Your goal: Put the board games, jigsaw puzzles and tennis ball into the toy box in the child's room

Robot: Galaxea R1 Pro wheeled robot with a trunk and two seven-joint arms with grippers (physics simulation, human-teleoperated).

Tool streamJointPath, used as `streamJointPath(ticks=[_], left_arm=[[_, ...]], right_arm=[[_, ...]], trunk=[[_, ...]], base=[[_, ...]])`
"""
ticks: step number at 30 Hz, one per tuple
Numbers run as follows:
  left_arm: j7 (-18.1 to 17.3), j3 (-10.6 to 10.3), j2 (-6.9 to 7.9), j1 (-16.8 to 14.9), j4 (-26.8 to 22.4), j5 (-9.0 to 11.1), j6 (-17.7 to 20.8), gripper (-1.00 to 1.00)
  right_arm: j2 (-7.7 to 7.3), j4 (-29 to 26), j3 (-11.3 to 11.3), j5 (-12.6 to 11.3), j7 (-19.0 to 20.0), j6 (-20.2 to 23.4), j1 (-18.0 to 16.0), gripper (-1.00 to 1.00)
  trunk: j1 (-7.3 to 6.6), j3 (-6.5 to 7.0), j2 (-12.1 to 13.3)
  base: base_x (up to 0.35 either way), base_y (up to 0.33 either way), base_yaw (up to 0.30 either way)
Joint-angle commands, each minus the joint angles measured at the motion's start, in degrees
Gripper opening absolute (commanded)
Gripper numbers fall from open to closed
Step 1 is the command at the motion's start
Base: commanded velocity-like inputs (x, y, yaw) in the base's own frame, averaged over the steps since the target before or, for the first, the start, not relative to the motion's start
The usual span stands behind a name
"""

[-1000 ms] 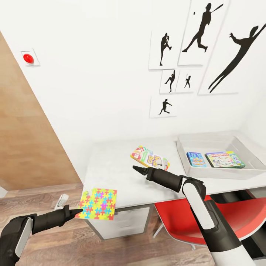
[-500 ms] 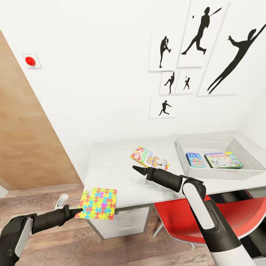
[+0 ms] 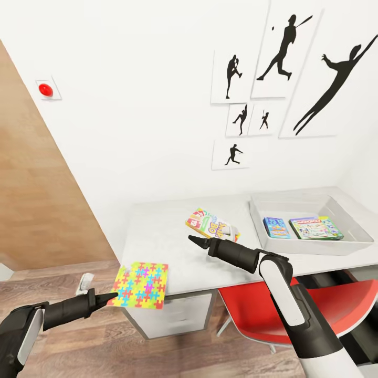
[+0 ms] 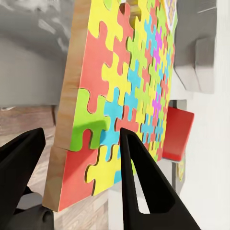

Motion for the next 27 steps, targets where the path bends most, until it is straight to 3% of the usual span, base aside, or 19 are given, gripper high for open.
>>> streamJointPath(ticks=[1, 9, 12, 17, 27], left_arm=[[-0.5, 0.0, 0.40, 0.0, -0.1, -0.1, 0.5, -1.00], [-4.6, 0.2, 2.89, 0.0, -0.7, 0.2, 1.0, -1.00], [-7.9, 0.2, 3.84, 0.0, -0.8, 0.3, 1.0, -1.00], [-13.3, 0.3, 7.07, 0.0, -0.7, 0.4, 1.0, -1.00], [-24.0, 0.3, 10.23, 0.0, -0.4, 0.1, 1.0, -1.00]], right_arm=[[-0.04, 0.0, 0.0, 0.2, 0.2, 0.2, -0.1, 1.00], [-0.05, 0.0, 0.0, 0.2, 0.2, 0.2, -0.1, 1.00], [-0.04, 0.1, 0.0, 0.2, 0.2, 0.2, -0.1, 1.00], [0.00, 0.1, 0.0, 0.2, 0.1, 0.2, -0.1, 1.00], [0.03, 0.1, 0.0, 0.2, 0.1, 0.1, -0.1, 1.00]], trunk=[[-0.20, 0.09, 0.3], [-1.08, 0.81, 1.9], [-1.74, 1.35, 3.1], [-1.95, 1.53, 3.5], [-1.95, 1.53, 3.5]], base=[[0.000, 0.000, 0.000], [0.000, 0.000, 0.000], [0.000, 0.000, 0.000], [0.000, 0.000, 0.000], [0.000, 0.000, 0.000]])
